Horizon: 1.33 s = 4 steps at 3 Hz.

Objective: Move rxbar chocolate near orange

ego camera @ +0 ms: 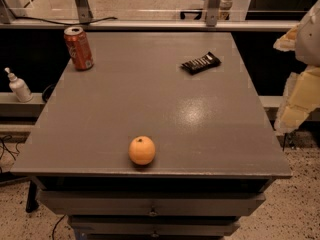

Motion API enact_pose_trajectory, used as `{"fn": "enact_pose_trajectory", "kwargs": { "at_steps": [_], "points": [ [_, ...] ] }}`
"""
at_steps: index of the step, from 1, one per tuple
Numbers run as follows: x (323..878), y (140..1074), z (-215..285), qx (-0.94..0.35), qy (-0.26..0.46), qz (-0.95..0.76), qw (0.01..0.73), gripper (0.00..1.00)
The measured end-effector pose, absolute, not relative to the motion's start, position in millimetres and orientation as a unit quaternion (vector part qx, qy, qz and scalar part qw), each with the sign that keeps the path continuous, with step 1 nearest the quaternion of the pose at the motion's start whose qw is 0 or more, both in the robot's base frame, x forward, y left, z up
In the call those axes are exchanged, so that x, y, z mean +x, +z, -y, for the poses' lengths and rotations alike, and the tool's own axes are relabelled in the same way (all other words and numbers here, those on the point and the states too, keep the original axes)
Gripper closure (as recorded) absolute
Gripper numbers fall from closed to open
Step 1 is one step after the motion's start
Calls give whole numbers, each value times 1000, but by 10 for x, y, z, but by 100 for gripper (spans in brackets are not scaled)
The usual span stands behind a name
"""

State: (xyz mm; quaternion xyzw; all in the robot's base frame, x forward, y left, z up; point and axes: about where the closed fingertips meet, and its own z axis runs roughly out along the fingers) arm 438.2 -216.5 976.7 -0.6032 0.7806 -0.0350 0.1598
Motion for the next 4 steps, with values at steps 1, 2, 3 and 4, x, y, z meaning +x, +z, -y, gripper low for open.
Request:
{"fn": "enact_pose_trajectory", "kwargs": {
  "at_steps": [1,2,3,4],
  "points": [
    [4383,9767,2166,-603,-35,-781,160,0],
    [4507,9729,2255,-597,-31,-782,176,0],
    [4845,9589,2424,-590,-14,-782,201,0],
    [5231,9429,2532,-582,24,-781,226,0]
  ]
}}
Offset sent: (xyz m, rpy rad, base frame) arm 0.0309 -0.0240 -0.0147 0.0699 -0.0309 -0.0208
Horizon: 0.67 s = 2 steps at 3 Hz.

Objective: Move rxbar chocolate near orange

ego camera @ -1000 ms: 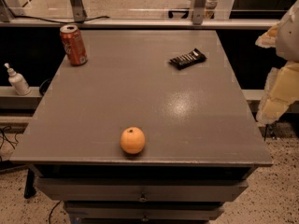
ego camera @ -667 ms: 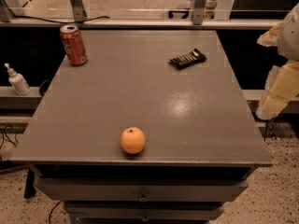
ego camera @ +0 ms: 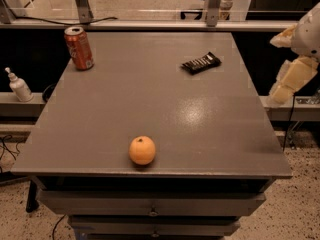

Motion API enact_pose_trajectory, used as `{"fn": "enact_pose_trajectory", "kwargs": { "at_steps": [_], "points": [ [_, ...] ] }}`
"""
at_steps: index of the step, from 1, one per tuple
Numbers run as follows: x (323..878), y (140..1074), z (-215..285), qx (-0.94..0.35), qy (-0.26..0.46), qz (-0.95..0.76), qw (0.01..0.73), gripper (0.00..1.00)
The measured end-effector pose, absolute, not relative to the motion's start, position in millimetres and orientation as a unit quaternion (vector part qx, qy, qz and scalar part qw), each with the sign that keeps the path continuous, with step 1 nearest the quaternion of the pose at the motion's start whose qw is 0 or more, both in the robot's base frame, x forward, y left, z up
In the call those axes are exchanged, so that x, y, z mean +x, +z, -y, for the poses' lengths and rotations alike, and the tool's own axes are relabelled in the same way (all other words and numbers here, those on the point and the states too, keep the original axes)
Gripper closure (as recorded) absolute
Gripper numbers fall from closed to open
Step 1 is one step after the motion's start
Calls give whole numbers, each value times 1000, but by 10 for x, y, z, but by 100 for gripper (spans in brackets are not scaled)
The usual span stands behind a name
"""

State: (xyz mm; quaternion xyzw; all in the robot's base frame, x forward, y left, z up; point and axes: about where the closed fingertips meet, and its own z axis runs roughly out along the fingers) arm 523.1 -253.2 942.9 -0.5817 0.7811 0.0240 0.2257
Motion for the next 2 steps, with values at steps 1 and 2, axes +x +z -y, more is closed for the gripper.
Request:
{"fn": "enact_pose_trajectory", "kwargs": {
  "at_steps": [1,2],
  "points": [
    [5668,9257,2435,-567,89,-778,256,0],
    [6063,9230,2183,-552,133,-768,295,0]
  ]
}}
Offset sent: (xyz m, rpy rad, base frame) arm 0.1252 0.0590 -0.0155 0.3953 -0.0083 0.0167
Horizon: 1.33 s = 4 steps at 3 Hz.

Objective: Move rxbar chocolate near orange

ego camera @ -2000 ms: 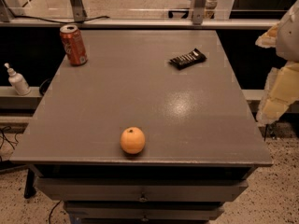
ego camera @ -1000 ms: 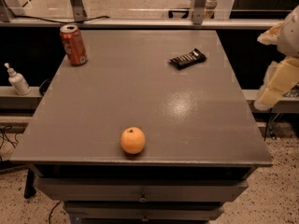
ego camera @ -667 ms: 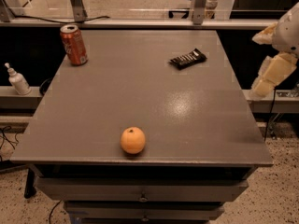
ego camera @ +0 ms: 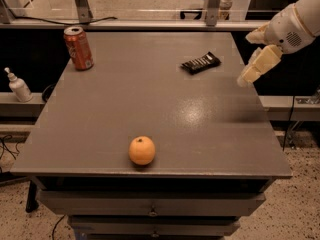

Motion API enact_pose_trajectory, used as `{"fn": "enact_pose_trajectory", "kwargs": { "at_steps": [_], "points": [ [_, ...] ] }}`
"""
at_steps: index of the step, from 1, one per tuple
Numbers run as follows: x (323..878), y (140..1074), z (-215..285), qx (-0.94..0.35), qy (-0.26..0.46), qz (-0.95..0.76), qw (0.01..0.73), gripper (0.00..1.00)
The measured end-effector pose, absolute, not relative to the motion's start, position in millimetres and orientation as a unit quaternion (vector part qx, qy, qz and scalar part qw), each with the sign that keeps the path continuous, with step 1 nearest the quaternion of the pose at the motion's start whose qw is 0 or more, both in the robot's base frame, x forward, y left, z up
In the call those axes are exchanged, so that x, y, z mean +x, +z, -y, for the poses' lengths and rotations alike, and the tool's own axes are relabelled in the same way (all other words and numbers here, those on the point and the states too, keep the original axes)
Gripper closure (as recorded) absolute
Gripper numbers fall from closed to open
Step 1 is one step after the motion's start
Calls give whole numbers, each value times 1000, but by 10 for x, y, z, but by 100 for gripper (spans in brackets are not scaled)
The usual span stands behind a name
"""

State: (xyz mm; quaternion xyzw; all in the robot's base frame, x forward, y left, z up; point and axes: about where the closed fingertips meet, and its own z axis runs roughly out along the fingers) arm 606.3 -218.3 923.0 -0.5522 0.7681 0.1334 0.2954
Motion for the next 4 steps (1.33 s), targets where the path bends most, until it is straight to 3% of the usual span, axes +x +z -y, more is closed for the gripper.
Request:
{"fn": "enact_pose_trajectory", "kwargs": {
  "at_steps": [2,4],
  "points": [
    [6143,9214,2137,-531,143,-774,313,0],
    [6790,9047,1378,-464,212,-775,374,0]
  ]
}}
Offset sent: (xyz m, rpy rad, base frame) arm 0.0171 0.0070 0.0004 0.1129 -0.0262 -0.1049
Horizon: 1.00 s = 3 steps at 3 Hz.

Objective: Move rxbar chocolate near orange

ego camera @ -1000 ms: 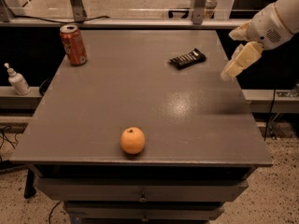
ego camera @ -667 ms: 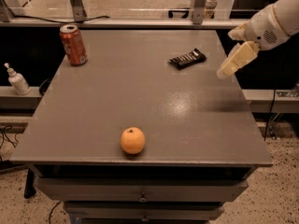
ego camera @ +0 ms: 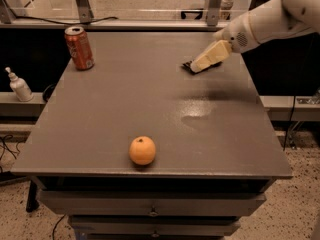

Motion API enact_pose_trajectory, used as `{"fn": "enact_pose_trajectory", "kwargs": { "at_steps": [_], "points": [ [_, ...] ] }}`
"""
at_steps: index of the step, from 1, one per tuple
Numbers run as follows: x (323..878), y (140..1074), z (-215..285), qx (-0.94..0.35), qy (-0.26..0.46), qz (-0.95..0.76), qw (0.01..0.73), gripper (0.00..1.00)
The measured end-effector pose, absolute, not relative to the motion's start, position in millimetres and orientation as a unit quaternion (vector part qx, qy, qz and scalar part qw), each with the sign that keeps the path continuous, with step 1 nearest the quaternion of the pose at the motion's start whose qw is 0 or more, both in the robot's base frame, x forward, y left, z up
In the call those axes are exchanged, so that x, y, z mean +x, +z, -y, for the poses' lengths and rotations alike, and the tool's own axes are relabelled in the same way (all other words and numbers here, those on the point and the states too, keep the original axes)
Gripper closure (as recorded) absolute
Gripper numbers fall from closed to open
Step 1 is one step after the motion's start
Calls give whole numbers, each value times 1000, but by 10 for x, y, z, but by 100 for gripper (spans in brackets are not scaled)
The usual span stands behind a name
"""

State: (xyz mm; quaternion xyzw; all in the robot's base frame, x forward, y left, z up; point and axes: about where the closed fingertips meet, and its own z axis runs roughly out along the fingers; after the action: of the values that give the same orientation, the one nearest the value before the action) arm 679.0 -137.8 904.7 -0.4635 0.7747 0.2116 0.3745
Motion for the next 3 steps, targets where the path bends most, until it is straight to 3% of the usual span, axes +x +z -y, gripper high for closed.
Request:
{"fn": "enact_pose_trajectory", "kwargs": {
  "at_steps": [1,3],
  "points": [
    [7045,8926,1149,-446,214,-779,386,0],
    [7214,8435,1263,-412,195,-808,374,0]
  ]
}}
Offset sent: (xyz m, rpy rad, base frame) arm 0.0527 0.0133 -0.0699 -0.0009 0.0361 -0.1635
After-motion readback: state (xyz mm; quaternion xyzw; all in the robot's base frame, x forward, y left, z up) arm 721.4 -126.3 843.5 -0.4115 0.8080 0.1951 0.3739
